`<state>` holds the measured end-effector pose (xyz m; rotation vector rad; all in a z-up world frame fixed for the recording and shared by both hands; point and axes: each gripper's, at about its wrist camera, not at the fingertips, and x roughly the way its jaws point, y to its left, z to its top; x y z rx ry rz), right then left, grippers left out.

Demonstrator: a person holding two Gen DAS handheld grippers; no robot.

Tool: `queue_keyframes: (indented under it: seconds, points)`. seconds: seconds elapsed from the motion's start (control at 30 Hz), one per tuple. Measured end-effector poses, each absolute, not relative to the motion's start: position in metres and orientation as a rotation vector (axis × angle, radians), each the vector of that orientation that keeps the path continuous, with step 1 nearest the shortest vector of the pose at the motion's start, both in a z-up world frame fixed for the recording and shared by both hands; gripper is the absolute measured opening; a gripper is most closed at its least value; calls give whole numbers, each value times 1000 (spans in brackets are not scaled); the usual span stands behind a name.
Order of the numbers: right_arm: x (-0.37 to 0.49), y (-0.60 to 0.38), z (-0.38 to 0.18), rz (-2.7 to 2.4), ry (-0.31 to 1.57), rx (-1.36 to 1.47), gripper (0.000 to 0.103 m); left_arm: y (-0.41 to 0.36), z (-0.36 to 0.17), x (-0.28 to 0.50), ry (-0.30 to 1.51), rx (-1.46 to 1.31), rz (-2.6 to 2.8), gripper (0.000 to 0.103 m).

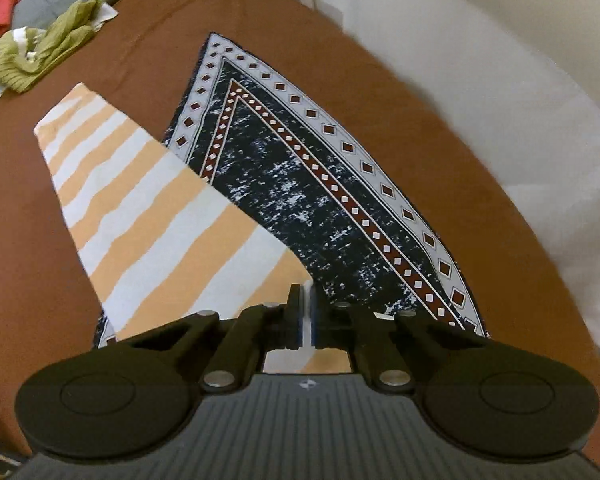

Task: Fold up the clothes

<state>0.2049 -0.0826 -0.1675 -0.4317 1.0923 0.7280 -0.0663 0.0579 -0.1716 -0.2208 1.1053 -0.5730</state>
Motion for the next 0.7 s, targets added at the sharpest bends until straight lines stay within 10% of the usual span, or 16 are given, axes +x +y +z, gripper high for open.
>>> queue_keyframes:
  seconds: [0.07, 0.17, 0.4, 0.47, 0.5, 0.7]
  points:
    - [206, -85, -164, 726, 1089, -411, 3, 57, -170, -67, 1100, -217, -574, 1]
    - [209, -88, -162, 722, 1081, -387, 3, 56, -170, -66, 1110, -226, -577, 30]
    - [210, -91, -162, 714, 1068, -339, 4, 49, -167, -71, 1107, -203, -562, 44]
    - [210, -95, -159, 712, 1065, -311, 4, 47, -169, -71, 1122, -202, -571, 31]
    - [210, -97, -158, 712, 1063, -301, 4, 46, -171, -71, 1133, -205, -576, 1]
    - [210, -101, -152, 719, 1054, -273, 4, 44, -167, -73, 1125, -212, -551, 0]
